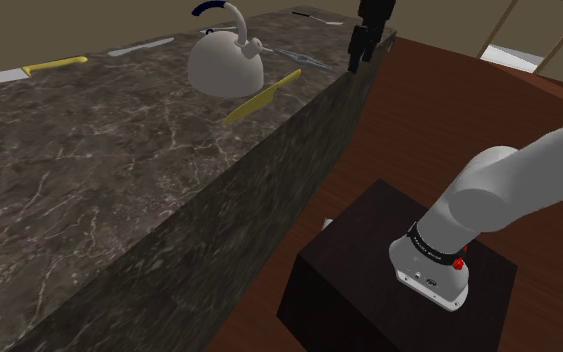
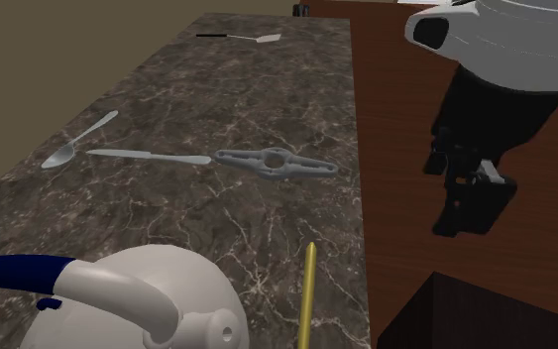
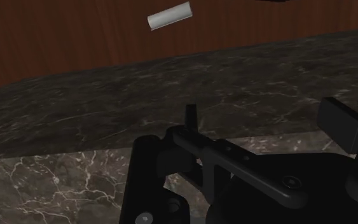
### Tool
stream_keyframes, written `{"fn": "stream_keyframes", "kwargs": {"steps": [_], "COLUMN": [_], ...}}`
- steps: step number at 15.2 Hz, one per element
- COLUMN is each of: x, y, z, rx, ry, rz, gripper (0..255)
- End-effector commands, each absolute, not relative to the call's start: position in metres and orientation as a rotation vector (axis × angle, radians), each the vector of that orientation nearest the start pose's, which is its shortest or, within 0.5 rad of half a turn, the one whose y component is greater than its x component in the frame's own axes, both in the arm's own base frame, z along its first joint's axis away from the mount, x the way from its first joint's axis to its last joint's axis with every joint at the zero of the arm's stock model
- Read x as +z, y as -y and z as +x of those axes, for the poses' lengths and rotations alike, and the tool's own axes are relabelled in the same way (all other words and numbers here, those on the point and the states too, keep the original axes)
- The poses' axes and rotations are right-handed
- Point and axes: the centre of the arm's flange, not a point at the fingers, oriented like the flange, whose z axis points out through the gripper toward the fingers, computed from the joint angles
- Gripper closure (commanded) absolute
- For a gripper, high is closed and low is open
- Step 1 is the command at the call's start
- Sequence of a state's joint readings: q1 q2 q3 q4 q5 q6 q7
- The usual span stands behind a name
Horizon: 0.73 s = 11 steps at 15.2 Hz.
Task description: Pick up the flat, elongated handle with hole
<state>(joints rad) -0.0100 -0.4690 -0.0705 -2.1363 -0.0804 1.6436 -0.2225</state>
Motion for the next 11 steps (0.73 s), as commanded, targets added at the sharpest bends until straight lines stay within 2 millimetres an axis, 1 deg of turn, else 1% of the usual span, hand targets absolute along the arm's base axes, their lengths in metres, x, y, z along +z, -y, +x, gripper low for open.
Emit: {"fn": "stream_keyframes", "kwargs": {"steps": [1,11], "x": [0.582,0.570], "y": [0.056,0.105], "z": [0.431,0.552], "rx": [0.043,0.007], "ry": [0.248,0.242], "rz": [-3.170,-3.136], "gripper": [0,0]}}
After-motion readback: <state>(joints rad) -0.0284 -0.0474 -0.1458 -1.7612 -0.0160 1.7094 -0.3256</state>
